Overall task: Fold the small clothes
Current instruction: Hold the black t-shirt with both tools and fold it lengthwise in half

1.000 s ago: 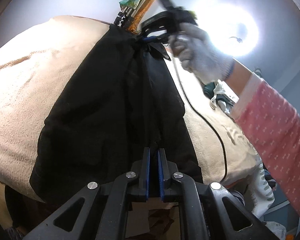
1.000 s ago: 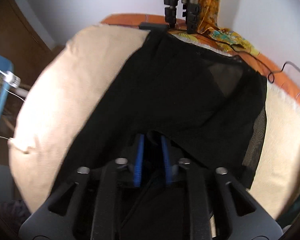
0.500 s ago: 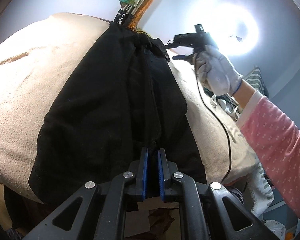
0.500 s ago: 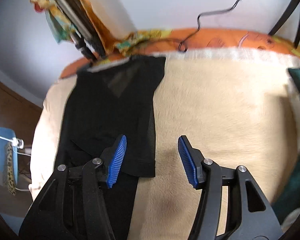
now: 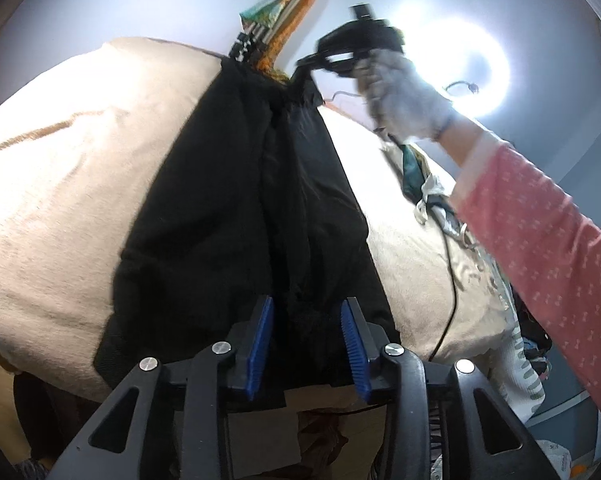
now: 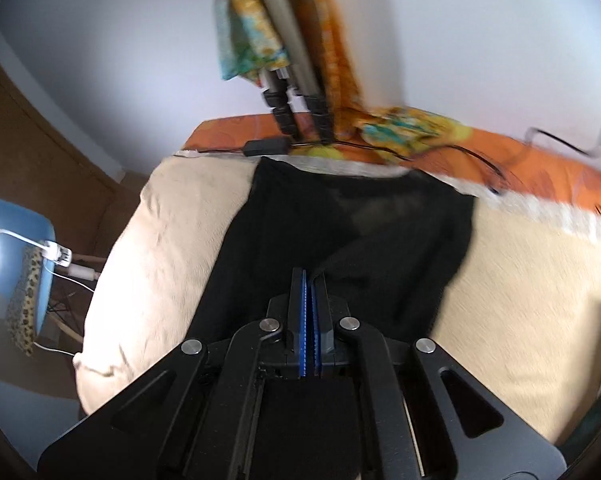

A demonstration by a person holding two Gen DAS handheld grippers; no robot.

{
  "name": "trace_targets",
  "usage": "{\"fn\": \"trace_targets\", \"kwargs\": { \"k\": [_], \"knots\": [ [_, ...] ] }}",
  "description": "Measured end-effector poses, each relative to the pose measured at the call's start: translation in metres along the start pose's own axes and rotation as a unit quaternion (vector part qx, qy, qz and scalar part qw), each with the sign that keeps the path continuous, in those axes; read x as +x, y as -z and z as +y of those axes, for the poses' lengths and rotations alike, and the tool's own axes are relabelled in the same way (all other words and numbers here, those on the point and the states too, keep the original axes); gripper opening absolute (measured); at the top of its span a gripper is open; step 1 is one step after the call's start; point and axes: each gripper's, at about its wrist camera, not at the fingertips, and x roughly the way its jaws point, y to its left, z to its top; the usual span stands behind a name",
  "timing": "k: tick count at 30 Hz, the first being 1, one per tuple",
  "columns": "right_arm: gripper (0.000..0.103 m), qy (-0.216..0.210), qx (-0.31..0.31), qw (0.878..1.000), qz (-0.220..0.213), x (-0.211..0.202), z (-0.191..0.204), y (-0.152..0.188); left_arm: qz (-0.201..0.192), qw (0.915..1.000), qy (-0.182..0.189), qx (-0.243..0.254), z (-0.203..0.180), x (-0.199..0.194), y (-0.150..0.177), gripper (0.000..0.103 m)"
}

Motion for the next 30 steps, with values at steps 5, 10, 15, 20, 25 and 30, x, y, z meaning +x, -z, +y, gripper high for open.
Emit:
{"fn": "trace_targets", "kwargs": {
  "k": [5,10,15,20,25,30],
  "knots": [
    [0.023,0.130,-0.065,0.988,0.058,0.059,0.033,-0.013,-0.039,0.9986,-0.033,0.010,0.004,-0.029,-0.009,0.037],
    [0.042,0.099,-0.066,0.993,0.018,0.038,0.037,-0.019,-0.062,0.9926,-0.103,0.012,0.020,-0.040,-0.010,0.037],
    [0.043,0.055,-0.043,0.998,0.004,0.044,0.041,-0.046,-0.046,0.9914,-0.122,-0.006,0.034,-0.026,-0.004,0.037],
    [0.043,0.051,-0.048,0.997,0.032,0.084,0.054,-0.059,-0.032,0.9913,-0.128,-0.009,0.041,-0.014,-0.002,0.034],
    [0.043,0.069,-0.061,0.994,0.058,0.123,0.065,-0.063,-0.029,0.9919,-0.122,-0.017,0.050,-0.008,-0.002,0.021],
    [0.010,0.097,-0.090,0.989,0.063,0.141,0.075,-0.057,-0.030,0.9927,-0.114,-0.026,0.055,-0.007,-0.003,0.001]
  ]
}}
